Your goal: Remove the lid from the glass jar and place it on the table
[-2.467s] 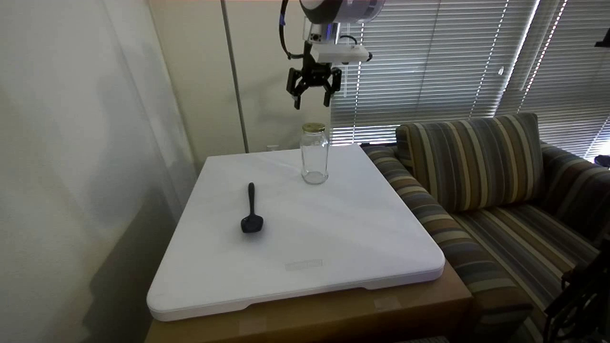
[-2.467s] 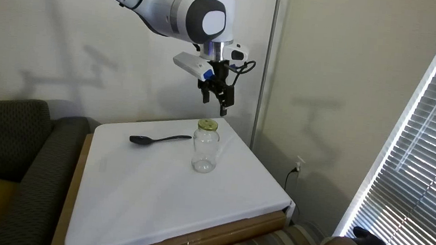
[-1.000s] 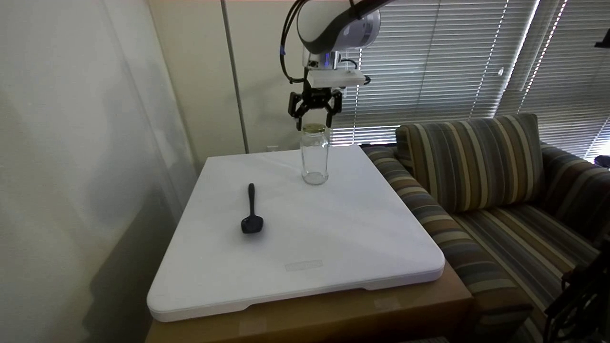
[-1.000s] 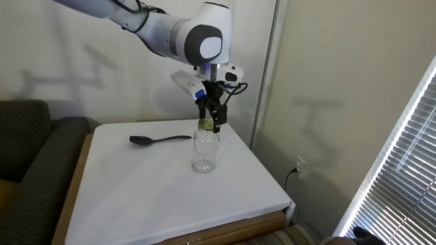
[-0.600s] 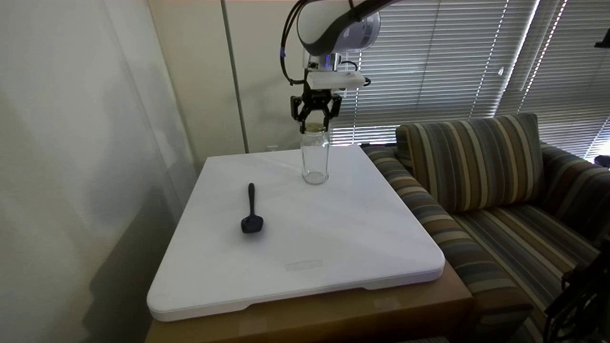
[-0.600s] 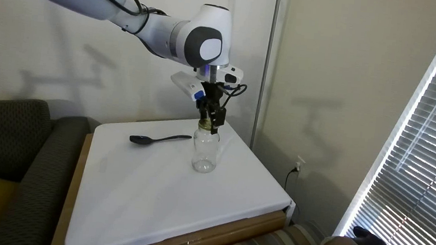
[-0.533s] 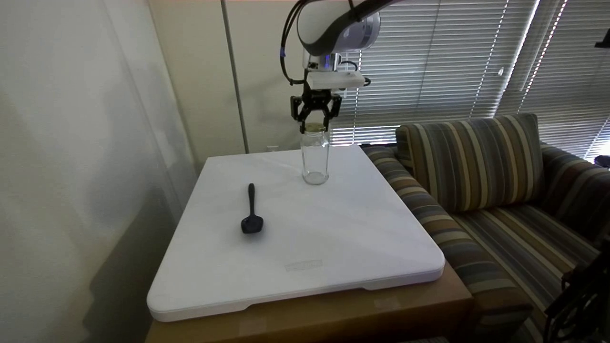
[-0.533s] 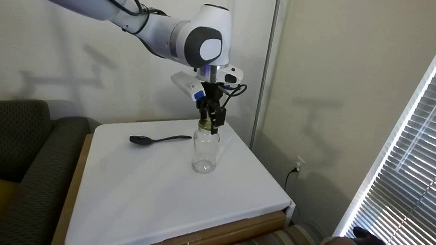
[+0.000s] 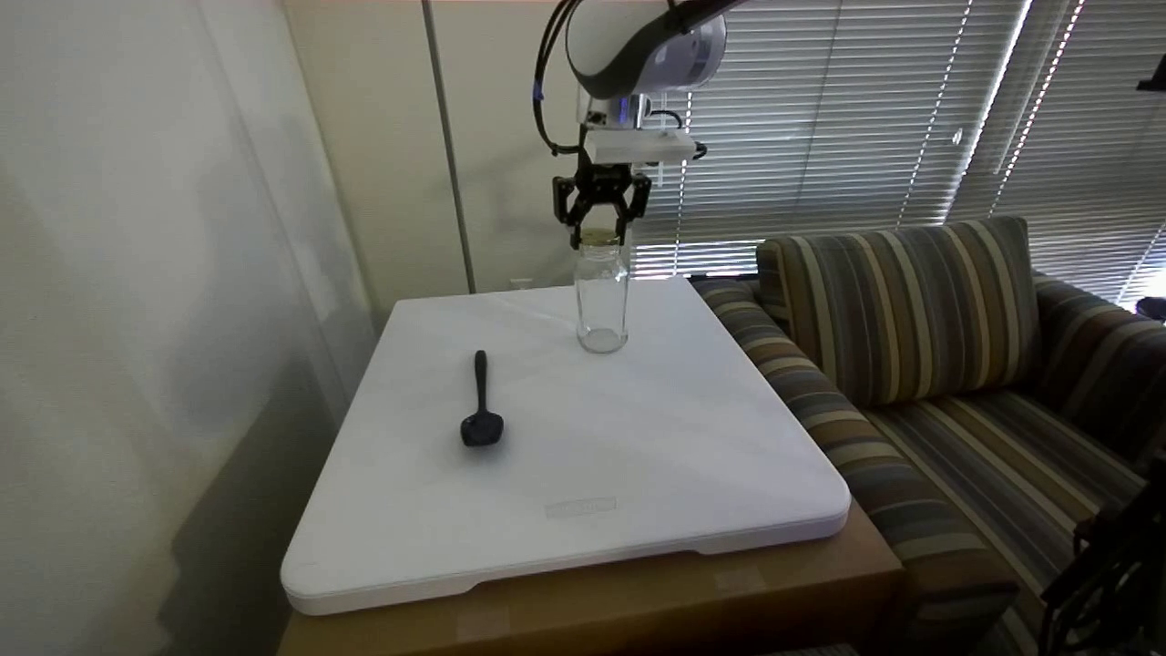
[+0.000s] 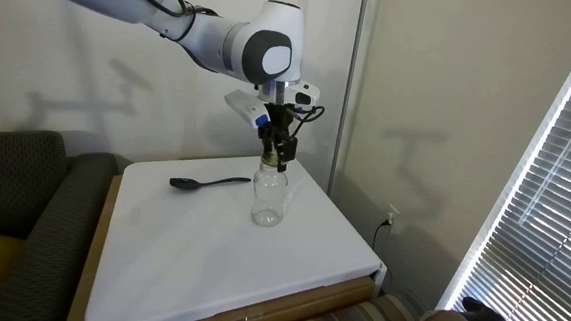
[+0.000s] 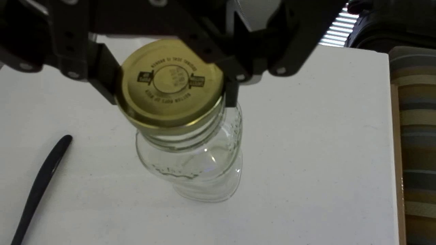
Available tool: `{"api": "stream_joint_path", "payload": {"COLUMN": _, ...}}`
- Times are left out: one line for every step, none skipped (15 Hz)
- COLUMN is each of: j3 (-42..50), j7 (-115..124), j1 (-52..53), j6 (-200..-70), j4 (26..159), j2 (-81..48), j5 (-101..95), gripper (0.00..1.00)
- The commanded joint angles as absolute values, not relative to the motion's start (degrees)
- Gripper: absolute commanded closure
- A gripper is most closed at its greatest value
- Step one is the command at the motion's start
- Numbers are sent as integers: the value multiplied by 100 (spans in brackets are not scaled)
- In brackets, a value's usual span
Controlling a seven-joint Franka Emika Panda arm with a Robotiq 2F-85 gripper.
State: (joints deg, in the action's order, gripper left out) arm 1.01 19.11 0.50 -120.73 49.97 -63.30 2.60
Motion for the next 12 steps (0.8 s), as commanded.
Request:
{"api": "stream_joint_path", "payload": {"j3": 110, "j7": 1784, "j1": 72, "j6": -11770, "j4": 4910, "j2": -6155, "j5": 316, "gripper": 52}}
{"api": "stream_joint_path", "payload": {"j3": 108, "j7": 1751, "j1": 90, "j6": -11698, "j4": 4884, "j2": -6109, "j5": 300, "gripper": 52}}
{"api": "stream_joint_path", "payload": {"j3": 104, "j7": 1715, "j1": 118, "j6": -11561, "j4": 4862, "j2": -6035, "j5": 282, "gripper": 52}}
{"api": "stream_joint_path", "payload": {"j3": 106, "j7": 1660, "j1": 160, "j6": -11418, "j4": 4876, "j2": -5924, "j5": 249, "gripper": 52}}
{"api": "stream_joint_path", "payload": {"j3": 101, "j7": 1594, "j1": 197, "j6": -11290, "j4": 4916, "j2": -5801, "j5": 227, "gripper": 52}}
{"api": "stream_joint_path", "payload": {"j3": 70, "j7": 1558, "j1": 215, "j6": -11198, "j4": 4974, "j2": -5679, "j5": 183, "gripper": 52}}
{"api": "stream_joint_path", "payload": {"j3": 78, "j7": 1529, "j1": 260, "j6": -11101, "j4": 5032, "j2": -5549, "j5": 168, "gripper": 52}}
{"api": "stream_joint_path", "payload": {"j3": 91, "j7": 1531, "j1": 308, "j6": -11018, "j4": 5102, "j2": -5415, "j5": 149, "gripper": 52}}
{"api": "stream_joint_path", "payload": {"j3": 110, "j7": 1569, "j1": 356, "j6": -10952, "j4": 5156, "j2": -5306, "j5": 128, "gripper": 52}}
{"api": "stream_joint_path", "payload": {"j3": 139, "j7": 1656, "j1": 406, "j6": -10985, "j4": 5250, "j2": -5201, "j5": 102, "gripper": 52}}
{"api": "stream_joint_path", "payload": {"j3": 151, "j7": 1713, "j1": 439, "j6": -11045, "j4": 5339, "j2": -5114, "j5": 87, "gripper": 52}}
{"api": "stream_joint_path", "payload": {"j3": 149, "j7": 1782, "j1": 465, "j6": -11125, "j4": 5491, "j2": -4997, "j5": 88, "gripper": 52}}
